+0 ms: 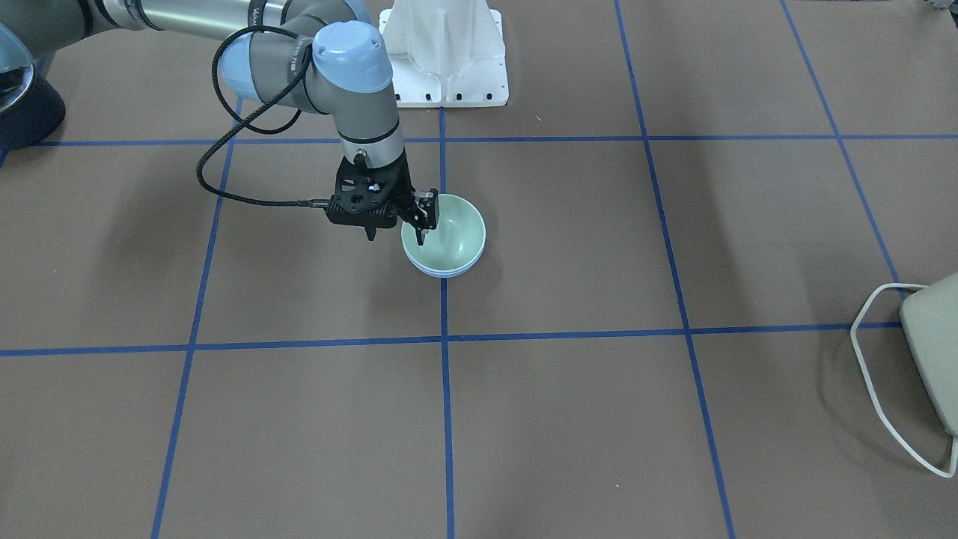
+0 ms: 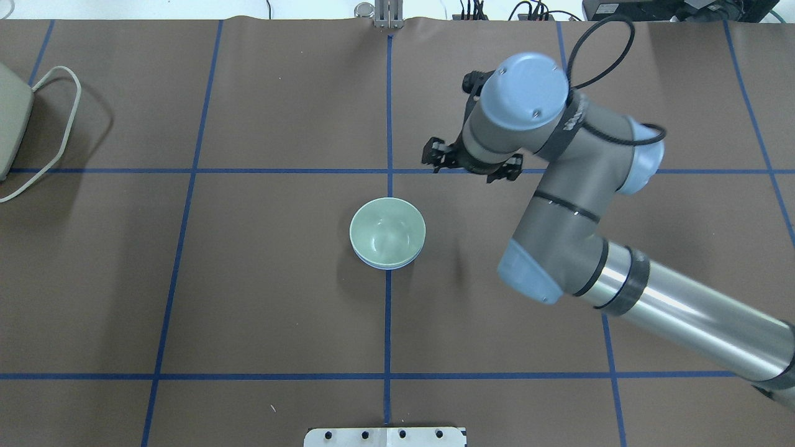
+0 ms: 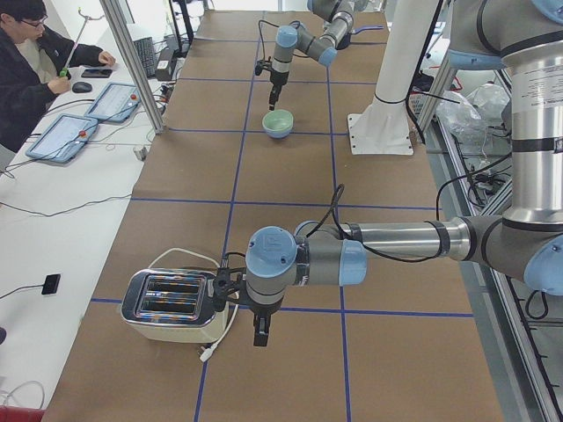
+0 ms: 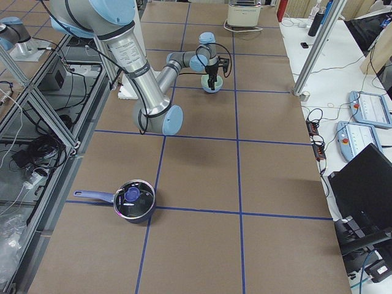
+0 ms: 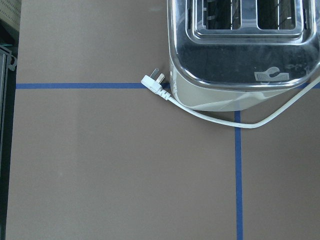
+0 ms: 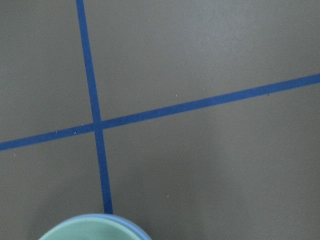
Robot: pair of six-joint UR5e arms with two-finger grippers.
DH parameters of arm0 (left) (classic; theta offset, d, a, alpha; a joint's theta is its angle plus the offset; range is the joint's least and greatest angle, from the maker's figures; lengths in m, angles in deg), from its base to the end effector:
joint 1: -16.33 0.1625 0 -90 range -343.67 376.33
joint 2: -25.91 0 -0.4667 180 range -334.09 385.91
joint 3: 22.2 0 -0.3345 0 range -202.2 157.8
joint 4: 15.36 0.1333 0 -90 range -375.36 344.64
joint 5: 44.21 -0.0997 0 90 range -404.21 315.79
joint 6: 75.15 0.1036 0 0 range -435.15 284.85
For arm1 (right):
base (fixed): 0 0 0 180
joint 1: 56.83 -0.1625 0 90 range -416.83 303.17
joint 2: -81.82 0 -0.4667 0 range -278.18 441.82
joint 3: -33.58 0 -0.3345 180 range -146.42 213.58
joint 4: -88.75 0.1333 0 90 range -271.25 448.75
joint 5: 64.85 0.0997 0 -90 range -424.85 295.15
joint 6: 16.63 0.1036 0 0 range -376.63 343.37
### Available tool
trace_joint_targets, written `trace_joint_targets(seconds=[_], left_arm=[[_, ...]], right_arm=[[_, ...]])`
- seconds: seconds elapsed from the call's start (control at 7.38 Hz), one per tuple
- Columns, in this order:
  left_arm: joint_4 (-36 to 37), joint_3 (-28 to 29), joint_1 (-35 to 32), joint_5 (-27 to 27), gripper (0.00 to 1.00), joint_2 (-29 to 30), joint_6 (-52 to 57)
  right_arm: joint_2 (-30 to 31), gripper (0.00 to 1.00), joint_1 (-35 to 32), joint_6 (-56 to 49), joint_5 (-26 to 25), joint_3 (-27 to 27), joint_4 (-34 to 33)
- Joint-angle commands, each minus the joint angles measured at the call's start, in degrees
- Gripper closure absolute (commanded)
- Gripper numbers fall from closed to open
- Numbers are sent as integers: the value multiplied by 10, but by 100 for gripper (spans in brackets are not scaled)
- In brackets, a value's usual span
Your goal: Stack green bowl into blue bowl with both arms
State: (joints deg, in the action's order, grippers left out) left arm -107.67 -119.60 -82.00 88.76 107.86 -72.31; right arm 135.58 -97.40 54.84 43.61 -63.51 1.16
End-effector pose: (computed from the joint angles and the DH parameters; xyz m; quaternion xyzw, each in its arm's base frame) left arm -0.1158 -0.3580 0.7013 0.0491 0.3632 -0.0393 0.9296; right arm -0.4354 -0.5051 0.3066 0.0606 -0.4066 0.1127 0.9046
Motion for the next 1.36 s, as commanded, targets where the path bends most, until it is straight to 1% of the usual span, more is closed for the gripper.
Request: trace_joint_targets(seconds=[0.0,0.14,0.27,0.41,0.54,0.68,0.81,0.95,1.08,1.22], left_arm=[[-1,-17,33,-1,1,0,-70],[-1,-31,43,-1,1,0,-72],[-1,-39,50,0,1,0,-70],[-1,-48,66,0,1,3,-69],[0,-50,71,2,1,0,-67],[-1,-49,72,2,1,0,-67],[-1,-48,72,1,1,-1,-67],[-1,-51,72,1,1,0,-67],[-3,-50,73,1,1,0,-66],[-2,-50,73,1,1,-1,-65]], right_arm=[[62,0,-125,-193,84,-1,4],[97,0,-186,-273,131,0,2],[134,0,-239,-344,162,-2,-2],[182,0,-285,-429,174,-3,-1],[234,0,-335,-527,191,-2,-3],[293,0,-387,-601,203,-2,-2],[356,0,-424,-653,196,-5,6],[400,0,-458,-695,194,-3,7],[437,0,-485,-700,199,-10,8],[454,0,-492,-699,198,-13,8]])
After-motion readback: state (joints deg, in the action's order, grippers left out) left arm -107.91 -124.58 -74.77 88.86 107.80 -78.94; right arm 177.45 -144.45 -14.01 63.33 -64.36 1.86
